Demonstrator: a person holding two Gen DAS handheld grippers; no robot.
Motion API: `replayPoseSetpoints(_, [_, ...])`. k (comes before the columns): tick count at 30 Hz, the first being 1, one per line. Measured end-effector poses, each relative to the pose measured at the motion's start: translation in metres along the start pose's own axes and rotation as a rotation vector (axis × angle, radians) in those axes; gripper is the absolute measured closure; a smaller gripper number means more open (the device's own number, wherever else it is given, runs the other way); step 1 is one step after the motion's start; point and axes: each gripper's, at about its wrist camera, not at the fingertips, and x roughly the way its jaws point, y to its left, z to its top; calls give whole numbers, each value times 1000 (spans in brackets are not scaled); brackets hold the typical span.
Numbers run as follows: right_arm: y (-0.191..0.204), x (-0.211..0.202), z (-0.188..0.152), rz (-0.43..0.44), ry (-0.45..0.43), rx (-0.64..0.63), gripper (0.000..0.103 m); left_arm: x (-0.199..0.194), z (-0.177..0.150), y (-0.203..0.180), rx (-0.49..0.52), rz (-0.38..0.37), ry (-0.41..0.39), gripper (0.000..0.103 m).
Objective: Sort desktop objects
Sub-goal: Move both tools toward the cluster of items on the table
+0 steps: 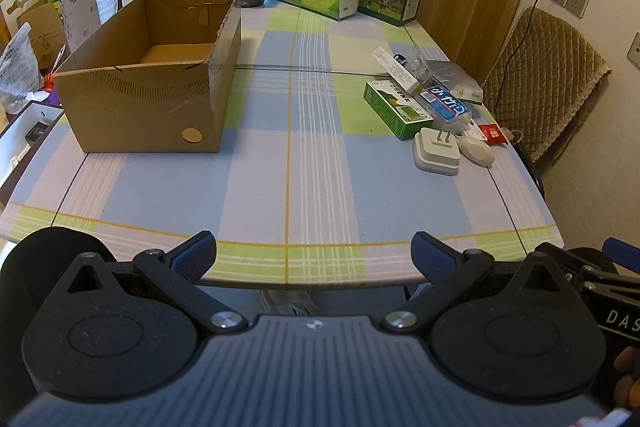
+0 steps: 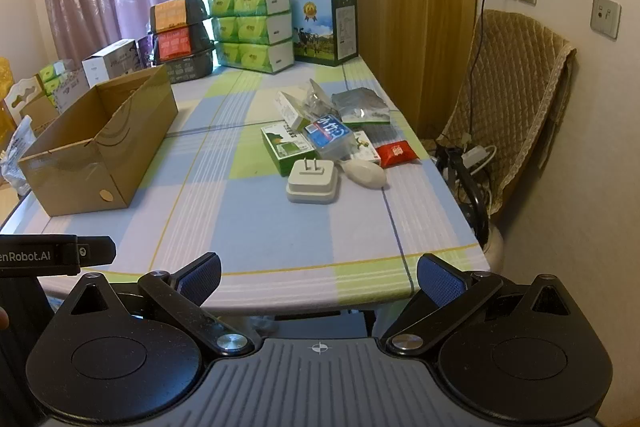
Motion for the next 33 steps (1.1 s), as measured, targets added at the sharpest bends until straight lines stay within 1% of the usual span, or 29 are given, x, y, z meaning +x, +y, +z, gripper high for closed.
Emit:
replayPoseSetpoints(20, [0,2,-4,2,11,5,2,2,-1,0,-8,-5,15,1])
replayPoseSetpoints(26, [-1,2,-2,-2,9,0,2,4,0,4,-25,-42,11,1])
replayPoseSetpoints(33, [-10,5,4,3,-7,-7,2,6,12,5,-19,-70,-13,1])
